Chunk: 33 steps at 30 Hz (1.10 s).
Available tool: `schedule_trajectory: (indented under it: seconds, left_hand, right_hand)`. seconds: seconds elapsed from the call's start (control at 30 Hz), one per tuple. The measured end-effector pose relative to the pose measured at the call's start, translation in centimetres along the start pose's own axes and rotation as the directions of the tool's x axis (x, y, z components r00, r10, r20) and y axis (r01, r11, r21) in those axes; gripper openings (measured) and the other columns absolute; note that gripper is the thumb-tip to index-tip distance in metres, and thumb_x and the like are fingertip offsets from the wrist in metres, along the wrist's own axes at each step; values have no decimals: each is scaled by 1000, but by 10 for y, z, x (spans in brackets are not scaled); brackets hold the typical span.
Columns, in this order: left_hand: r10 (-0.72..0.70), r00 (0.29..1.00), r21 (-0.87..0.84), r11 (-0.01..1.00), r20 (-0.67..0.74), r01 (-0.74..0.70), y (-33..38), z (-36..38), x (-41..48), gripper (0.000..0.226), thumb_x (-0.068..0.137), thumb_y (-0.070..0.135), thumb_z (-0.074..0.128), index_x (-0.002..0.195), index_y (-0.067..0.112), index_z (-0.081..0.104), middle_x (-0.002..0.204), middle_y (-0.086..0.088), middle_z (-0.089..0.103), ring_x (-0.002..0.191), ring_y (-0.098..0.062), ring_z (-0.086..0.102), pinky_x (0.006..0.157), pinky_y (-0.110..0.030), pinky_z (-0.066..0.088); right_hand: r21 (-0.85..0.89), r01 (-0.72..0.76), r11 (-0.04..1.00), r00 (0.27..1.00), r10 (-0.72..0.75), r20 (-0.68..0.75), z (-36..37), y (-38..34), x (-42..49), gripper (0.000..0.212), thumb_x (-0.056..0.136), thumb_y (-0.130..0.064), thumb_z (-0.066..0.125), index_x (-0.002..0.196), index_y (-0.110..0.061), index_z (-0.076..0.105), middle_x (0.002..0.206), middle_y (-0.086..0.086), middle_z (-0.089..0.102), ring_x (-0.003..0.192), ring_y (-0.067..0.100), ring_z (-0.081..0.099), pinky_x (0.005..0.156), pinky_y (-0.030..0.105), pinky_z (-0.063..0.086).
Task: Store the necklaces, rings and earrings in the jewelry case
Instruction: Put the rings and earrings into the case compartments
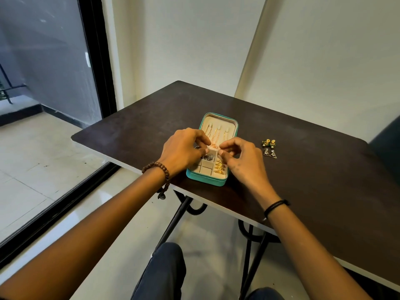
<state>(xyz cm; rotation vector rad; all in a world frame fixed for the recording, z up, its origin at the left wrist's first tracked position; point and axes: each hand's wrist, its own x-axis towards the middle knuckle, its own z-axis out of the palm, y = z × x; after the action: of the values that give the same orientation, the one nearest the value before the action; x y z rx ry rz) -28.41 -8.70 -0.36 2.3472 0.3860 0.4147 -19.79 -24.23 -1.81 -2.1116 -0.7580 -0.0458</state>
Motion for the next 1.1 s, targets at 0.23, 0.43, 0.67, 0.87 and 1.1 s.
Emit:
schedule_trajectory:
  seconds: [0.23, 0.43, 0.67, 0.87, 1.1]
  left_hand:
    - [54, 998, -63, 996, -26, -56, 30, 15, 6, 14, 90, 20, 69, 104, 23, 70, 108, 6, 67, 92, -7, 61, 71, -14, 49]
    - [121, 992, -115, 986, -30, -123, 75, 46, 7, 8, 90, 17, 69, 96, 16, 73, 86, 2, 72, 78, -5, 65, 67, -11, 50]
    - [59, 997, -95, 994, 43, -55, 109, 93, 17, 11, 89, 16, 63, 89, 12, 74, 87, -9, 72, 85, -22, 69, 77, -31, 56]
    - [-91, 986, -21, 995, 142, 95, 107, 131, 27, 29, 93, 17, 61, 119, 5, 60, 122, -12, 58, 113, -28, 59, 96, -38, 51]
    - [-116, 993, -56, 992, -28, 115, 99, 153, 54, 35, 97, 5, 50, 132, 2, 48, 136, -16, 46, 124, -28, 48, 105, -36, 42]
  right_hand:
    - [43, 8, 999, 997, -5, -74, -25, 15, -9, 11, 92, -16, 72, 101, -21, 71, 91, -16, 66, 82, -3, 63, 65, 4, 48]
    - [38, -25, 999, 984, 31, -173, -58, 38, -16, 10, 90, -18, 74, 100, -20, 75, 90, -13, 70, 83, -3, 65, 68, 3, 47]
    - [22, -183, 983, 962, 183, -203, -89, 81, -18, 10, 89, -19, 75, 98, -18, 75, 91, -5, 74, 79, -1, 65, 69, 8, 47]
    - [138, -332, 933, 910, 355, -214, -101, 110, -15, 12, 88, -17, 75, 100, -17, 74, 89, -6, 71, 84, 0, 64, 67, 11, 45]
    - [169, -315, 934, 895, 352, -274, -94, 122, 12, 11, 88, -20, 76, 98, -15, 73, 85, -8, 70, 80, 0, 65, 66, 10, 45]
